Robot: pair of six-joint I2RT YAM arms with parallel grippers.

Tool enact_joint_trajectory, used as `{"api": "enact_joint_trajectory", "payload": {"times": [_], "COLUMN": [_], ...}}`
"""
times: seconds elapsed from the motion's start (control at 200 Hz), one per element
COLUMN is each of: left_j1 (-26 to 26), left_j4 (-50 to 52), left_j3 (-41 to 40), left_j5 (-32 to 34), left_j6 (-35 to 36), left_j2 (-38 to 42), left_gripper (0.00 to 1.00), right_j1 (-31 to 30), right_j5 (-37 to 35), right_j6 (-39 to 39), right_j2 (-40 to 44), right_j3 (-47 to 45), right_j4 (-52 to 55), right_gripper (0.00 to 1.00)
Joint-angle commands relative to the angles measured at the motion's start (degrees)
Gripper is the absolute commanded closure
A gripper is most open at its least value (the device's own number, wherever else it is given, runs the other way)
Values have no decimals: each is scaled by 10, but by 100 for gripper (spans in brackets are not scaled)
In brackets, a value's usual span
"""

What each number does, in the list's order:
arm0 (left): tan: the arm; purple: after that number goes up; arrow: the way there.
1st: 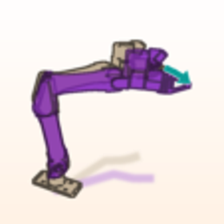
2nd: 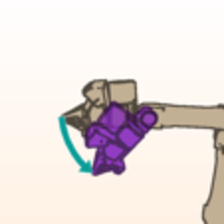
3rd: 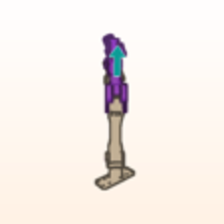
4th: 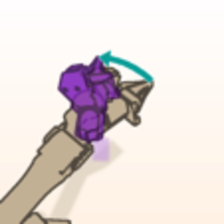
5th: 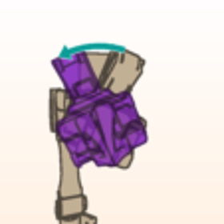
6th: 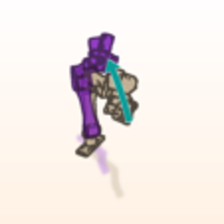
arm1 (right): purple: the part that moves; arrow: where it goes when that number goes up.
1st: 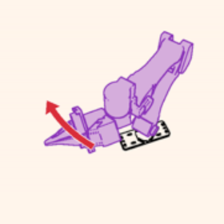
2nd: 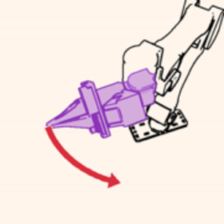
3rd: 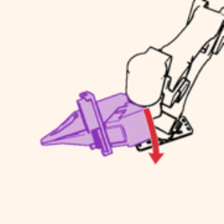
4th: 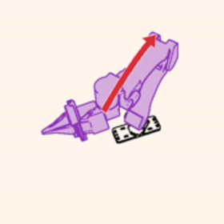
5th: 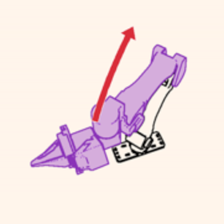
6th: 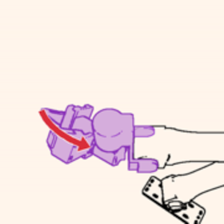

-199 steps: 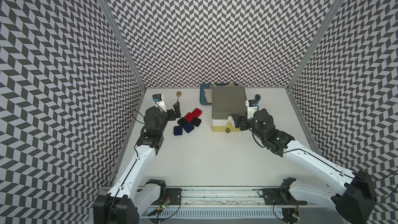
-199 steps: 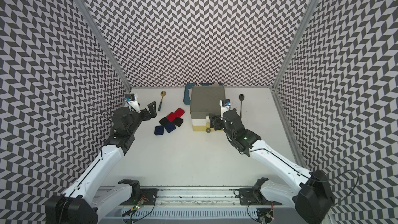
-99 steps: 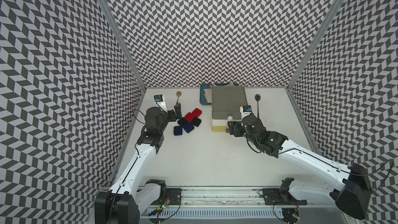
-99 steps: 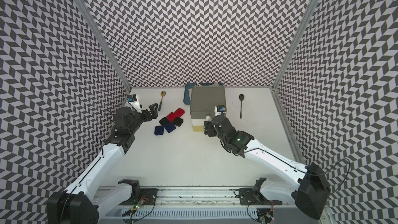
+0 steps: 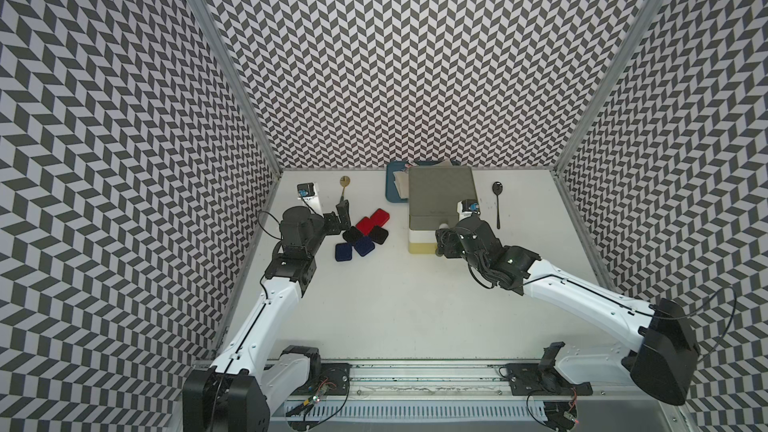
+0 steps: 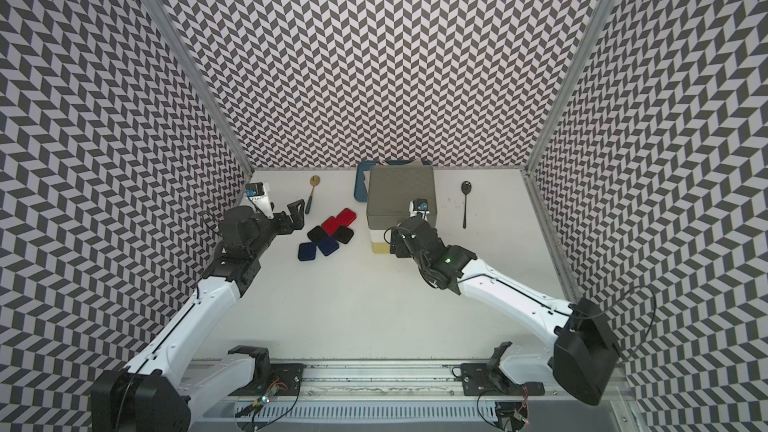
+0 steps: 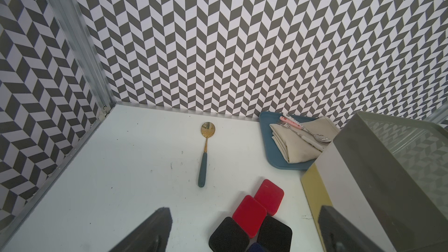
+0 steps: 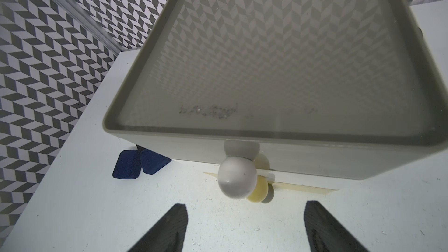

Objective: Place the brooch boxes into the drawer by color
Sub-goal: Open the drawer in the storage box.

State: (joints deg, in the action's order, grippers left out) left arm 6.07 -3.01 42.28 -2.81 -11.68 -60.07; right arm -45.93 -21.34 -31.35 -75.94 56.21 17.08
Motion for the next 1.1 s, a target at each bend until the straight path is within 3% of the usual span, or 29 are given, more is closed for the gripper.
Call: {"api": "enact_joint_trajectory", "payload": {"times": [0.0,0.526,0.771,1.097], "left_j1": [-3,-4,-11,-16], "left_j4": [6,8,3,-1], "left_j3": [0,-2,-1,-4], "left_j5": [-6,0,-4,-5], "left_j6": [-5,-7,-11,-15], "left_j2": [9,15,14,15], "left_gripper": [0,0,0,0], "right_j1": [1,15,21,13], "right_j5": [-13,-22,-6,49], "right_j6": [-1,5,10,1], "right_j2": [-18,-63,-62,-34], "right_j3": [22,36,31,12], "right_j4": [-27,-39,-38,5], "right_gripper": [21,33,61,71]}}
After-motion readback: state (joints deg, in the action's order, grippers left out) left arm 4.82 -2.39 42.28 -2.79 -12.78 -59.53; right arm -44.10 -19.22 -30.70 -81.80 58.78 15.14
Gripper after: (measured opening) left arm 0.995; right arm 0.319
